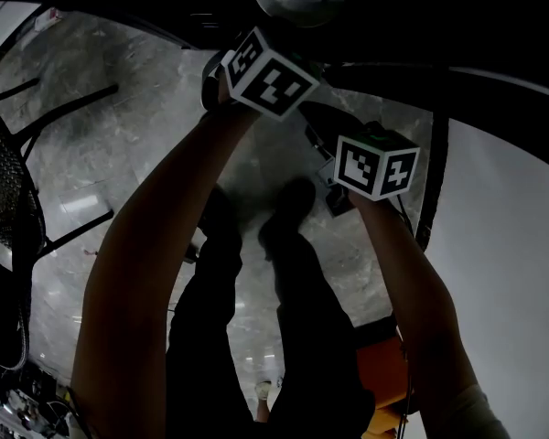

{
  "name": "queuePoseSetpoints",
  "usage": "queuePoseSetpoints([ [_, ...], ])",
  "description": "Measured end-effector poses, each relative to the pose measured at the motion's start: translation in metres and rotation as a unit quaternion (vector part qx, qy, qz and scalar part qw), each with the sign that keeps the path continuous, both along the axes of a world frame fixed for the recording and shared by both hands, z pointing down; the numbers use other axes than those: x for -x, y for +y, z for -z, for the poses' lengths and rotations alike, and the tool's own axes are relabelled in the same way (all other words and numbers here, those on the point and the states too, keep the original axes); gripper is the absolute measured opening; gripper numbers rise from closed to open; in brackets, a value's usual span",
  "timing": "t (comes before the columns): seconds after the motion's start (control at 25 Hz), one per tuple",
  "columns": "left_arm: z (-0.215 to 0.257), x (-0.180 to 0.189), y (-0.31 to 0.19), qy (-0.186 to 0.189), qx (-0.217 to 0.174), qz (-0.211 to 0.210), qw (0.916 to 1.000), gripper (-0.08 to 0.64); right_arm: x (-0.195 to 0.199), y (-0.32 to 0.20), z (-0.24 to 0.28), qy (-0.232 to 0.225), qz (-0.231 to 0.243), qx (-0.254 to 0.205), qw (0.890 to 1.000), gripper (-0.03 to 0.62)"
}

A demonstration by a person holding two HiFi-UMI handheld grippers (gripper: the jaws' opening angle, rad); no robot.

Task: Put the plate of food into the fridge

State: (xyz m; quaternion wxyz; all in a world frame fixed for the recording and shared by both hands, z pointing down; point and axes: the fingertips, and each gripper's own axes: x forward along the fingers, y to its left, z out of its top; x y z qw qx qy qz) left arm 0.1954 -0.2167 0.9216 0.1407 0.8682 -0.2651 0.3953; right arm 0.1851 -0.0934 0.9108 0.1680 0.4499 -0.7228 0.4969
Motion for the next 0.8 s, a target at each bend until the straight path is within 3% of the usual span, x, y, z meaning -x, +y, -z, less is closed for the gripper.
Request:
queuePoseSetpoints([
  [0.24,0.009,0.006,0.019,0.021,0.015,0.006,0.9996,0.018,-0.001,0.008,0.003,0.005,0.0,0.006,1.0,0.029],
  [0.4,0.011,0.023,0.038,0.016,0.028,0.01,0.9994,0.019,0.003,0.017,0.001,0.004,-0.011,0.022,1.0,0.029],
  [0.8,0.029,0.106,0.062,0.003,0.051,0.04,0.9979,0.015,0.062,0.028,0.026,0.005,0.025,0.033,0.999,0.029],
])
